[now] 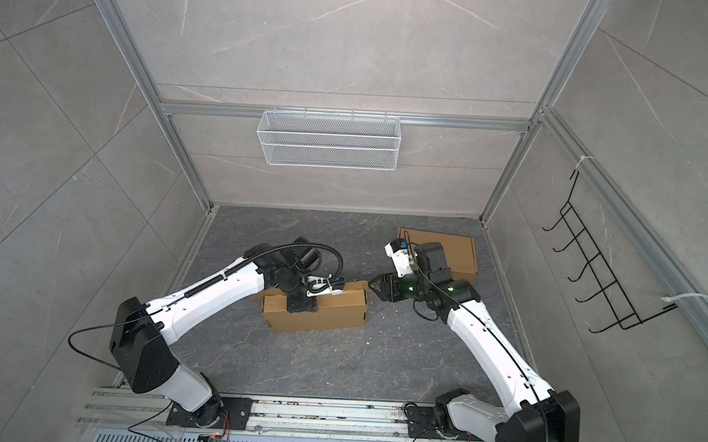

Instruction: Fold the paper box

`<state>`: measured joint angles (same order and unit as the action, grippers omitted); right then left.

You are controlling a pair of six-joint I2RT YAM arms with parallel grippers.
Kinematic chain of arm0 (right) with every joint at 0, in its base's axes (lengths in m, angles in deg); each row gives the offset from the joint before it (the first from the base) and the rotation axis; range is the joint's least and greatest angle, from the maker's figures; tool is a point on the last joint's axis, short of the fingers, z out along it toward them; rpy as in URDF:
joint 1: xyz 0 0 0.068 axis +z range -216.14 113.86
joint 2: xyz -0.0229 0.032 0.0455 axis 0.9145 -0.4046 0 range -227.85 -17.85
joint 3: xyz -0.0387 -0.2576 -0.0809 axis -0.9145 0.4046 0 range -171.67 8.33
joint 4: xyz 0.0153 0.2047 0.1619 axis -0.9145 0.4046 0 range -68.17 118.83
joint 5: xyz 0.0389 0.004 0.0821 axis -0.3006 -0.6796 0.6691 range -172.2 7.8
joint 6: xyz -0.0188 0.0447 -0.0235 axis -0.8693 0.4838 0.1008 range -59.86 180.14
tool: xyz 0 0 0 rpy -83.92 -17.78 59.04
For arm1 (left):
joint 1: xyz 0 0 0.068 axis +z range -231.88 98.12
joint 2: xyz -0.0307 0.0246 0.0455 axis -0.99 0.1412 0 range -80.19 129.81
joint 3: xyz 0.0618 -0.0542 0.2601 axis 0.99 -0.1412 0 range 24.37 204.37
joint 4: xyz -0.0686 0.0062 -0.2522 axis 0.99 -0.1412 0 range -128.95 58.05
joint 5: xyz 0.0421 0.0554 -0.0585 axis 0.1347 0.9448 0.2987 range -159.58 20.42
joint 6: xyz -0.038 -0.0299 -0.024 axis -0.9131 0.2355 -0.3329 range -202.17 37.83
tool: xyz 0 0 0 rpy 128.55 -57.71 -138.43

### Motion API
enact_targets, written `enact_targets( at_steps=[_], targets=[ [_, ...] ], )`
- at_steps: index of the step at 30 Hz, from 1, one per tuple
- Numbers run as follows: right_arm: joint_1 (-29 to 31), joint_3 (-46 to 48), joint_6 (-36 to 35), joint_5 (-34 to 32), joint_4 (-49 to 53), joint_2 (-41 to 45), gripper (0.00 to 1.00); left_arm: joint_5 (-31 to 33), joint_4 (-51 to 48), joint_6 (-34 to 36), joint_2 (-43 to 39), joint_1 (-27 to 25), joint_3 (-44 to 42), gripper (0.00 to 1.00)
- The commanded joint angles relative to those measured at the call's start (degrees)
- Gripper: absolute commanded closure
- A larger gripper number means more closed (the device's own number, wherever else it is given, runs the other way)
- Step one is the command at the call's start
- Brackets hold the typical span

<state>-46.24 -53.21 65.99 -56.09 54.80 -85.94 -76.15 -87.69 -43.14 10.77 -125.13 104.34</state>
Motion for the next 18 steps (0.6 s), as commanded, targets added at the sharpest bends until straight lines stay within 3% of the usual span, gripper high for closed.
enact_targets(
  at_steps=[1, 10, 18],
  targets=[
    [-0.03, -4.74, -10.47, -4.49, 10.74, -1.78, 0.38, 0.41, 2.39, 0.70, 2.08, -0.04, -0.77, 0.58],
    [4.25, -9.79, -14.79, -7.60, 14.43, -6.81, 0.43, 0.19, 2.31, 1.05, 2.91, 0.00, 0.02, 0.58],
    [7.29, -11.43, -14.46, -11.08, 13.61, -10.53, 0.51, 0.25, 2.24, 1.11, 2.92, 0.02, 0.05, 0.58]
  ],
)
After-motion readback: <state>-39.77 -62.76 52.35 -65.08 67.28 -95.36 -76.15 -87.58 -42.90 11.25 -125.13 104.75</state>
